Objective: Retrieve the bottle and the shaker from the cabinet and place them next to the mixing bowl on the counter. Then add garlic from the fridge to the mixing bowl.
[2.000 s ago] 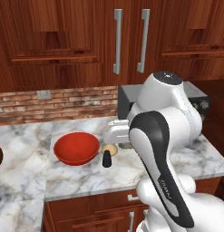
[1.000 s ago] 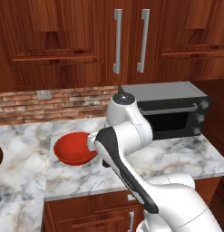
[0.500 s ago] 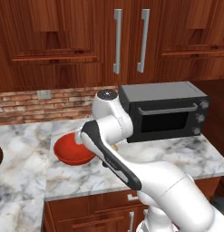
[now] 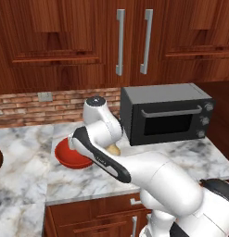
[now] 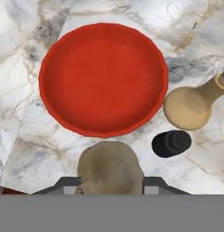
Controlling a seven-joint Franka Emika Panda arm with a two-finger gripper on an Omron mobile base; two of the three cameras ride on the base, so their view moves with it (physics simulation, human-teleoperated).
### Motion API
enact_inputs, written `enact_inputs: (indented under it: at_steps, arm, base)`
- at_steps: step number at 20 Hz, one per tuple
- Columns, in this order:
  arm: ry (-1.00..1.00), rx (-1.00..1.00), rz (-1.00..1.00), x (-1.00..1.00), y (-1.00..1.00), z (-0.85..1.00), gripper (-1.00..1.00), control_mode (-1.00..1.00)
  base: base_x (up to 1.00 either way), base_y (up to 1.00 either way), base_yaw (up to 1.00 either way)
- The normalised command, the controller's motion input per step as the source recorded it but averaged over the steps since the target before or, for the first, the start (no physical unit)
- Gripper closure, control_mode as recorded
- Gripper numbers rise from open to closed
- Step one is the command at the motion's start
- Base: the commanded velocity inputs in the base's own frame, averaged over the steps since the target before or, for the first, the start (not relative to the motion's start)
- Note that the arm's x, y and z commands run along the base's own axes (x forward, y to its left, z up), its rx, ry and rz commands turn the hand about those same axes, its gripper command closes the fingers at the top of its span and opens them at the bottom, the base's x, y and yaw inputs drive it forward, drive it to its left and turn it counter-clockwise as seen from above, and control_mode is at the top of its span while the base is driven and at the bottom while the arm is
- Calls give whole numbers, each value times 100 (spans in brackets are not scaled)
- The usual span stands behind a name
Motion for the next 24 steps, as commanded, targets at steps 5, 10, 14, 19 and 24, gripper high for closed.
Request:
enact_inputs:
  at_steps: [5,10,14,19,24]
  arm:
    - [0,-3,0,24,8,-45,100,-100]
    - [0,0,0,19,23,-16,100,-100]
    - [1,0,8,38,7,0,100,-100]
    - [2,0,10,54,0,-1,100,-100]
    - [0,0,1,35,0,-18,100,-100]
  base:
    - [0,0,0]
    - [0,0,0]
    - [0,0,0]
    - [0,0,0]
    - [0,0,0]
